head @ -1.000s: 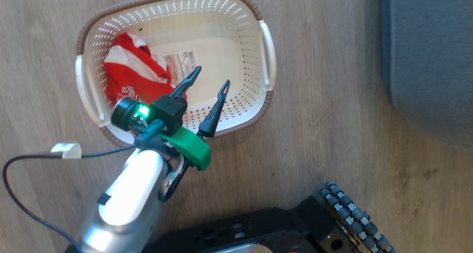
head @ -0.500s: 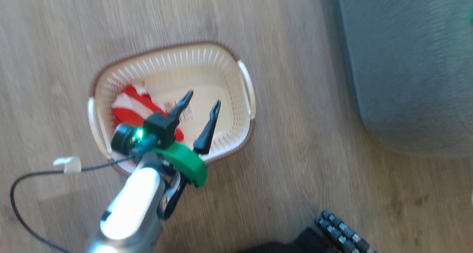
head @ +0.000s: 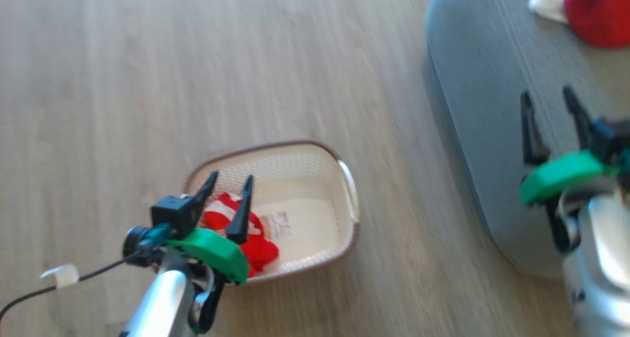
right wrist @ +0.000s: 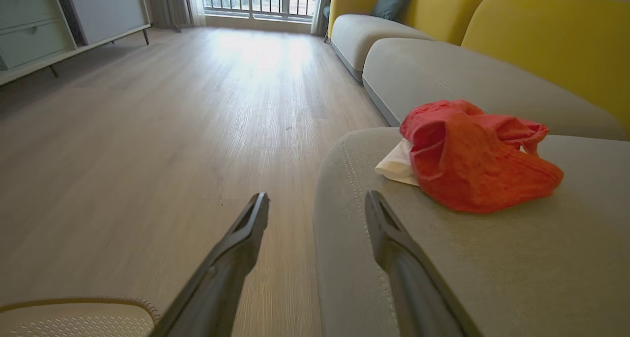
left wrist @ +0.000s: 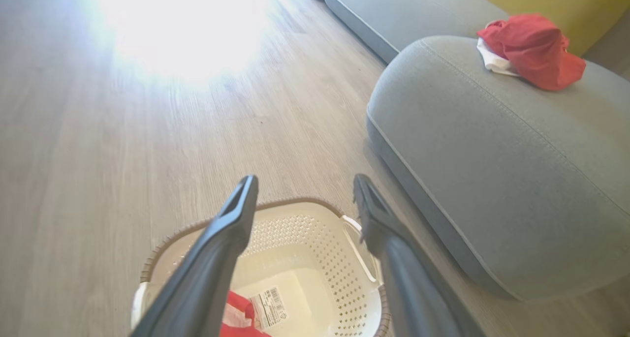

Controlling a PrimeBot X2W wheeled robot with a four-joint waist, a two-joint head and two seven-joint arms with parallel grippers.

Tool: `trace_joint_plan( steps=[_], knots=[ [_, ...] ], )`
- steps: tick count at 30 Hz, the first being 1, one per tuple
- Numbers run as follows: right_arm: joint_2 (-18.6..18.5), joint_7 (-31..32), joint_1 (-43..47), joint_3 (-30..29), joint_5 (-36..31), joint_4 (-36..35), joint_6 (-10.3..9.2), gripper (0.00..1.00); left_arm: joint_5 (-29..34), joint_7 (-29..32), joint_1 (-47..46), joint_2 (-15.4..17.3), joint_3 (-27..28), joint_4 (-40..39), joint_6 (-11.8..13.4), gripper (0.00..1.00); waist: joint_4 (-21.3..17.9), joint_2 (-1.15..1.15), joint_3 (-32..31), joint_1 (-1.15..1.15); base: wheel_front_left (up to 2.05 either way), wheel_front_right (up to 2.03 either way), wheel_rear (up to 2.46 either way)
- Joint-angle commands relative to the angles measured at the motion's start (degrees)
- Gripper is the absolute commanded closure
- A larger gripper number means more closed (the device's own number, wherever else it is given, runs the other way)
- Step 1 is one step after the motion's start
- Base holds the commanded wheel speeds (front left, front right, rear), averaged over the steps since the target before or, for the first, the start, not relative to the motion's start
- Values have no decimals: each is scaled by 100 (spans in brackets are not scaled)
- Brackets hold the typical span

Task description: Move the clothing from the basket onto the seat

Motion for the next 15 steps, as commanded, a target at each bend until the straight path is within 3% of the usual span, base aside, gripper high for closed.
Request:
trace_joint_plan(
  steps=[1, 10, 15],
  knots=[
    [98, -52, 320, 154, 60, -497, -2, 0, 105, -71, 42, 28, 419, -199, 8, 0, 554, 0, -530, 1, 0, 0, 0],
    [509, -52, 1572, 243, -419, -1332, -2, 0, 311, -71, 343, -48, 1287, -341, -55, 0, 973, 0, -921, 1, 0, 0, 0],
    [792, -52, 2060, 190, -527, -1383, -2, 0, 426, -71, 549, -106, 1629, -367, -155, 0, 1079, 0, -1072, 1, 0, 0, 0]
  ],
)
